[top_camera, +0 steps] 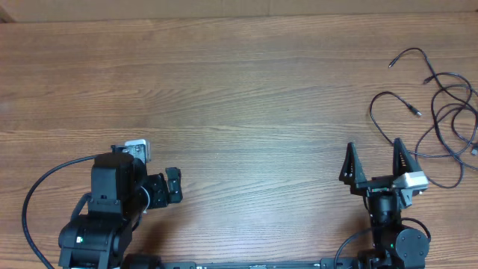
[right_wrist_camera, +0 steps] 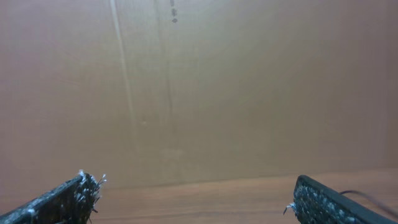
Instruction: Untangle cables
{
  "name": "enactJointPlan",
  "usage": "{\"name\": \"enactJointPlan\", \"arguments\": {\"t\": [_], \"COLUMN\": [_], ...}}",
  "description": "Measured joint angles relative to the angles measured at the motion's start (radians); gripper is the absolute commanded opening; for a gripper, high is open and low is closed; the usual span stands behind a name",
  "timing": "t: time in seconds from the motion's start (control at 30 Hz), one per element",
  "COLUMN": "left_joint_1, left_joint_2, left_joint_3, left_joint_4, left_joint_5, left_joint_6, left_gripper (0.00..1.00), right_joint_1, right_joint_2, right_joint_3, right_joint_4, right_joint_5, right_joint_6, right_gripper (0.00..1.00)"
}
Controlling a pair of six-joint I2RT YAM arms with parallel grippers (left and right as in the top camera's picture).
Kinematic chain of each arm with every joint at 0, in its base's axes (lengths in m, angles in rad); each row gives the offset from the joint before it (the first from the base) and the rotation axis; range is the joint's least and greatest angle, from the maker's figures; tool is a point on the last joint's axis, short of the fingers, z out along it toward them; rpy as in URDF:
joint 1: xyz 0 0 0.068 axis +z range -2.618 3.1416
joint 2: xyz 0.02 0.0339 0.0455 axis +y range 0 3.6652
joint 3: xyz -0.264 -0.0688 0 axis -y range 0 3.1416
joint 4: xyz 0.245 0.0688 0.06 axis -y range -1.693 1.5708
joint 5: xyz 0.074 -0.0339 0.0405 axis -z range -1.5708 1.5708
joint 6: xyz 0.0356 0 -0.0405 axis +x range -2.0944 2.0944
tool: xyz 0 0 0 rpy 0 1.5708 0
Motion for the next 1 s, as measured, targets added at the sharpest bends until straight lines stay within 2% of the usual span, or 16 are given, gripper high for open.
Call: {"name": "enactJointPlan", "arguments": {"t": [0.13,0.27,0.4,1.0], "left_joint_1": [0.000,0.000,0.000,0.000], "left_joint_2": [0.000,0.000,0.000,0.000], "left_joint_3": [0.000,0.000,0.000,0.000], "left_joint_4": [0.000,0.000,0.000,0.000], "left_joint_5": [0.000,0.000,0.000,0.000], "left_joint_6": [0.000,0.000,0.000,0.000], "left_gripper": [1.00,1.00,1.00,1.00], "right_joint_1": [-0.006,-0.007,-0.007,-0.006], "right_joint_2": [-0.002,-0.002,-0.002,-0.002], "right_joint_3": [0.000,0.000,0.000,0.000], "right_joint_4": [-0.025,-0.190,-0.319,-0.318], "right_joint_5": [0.010,0.012,0.010,0.004], "right_joint_6": [-0.089,-0.164,-0.171,-0.171], "right_gripper": [1.00,1.00,1.00,1.00]}}
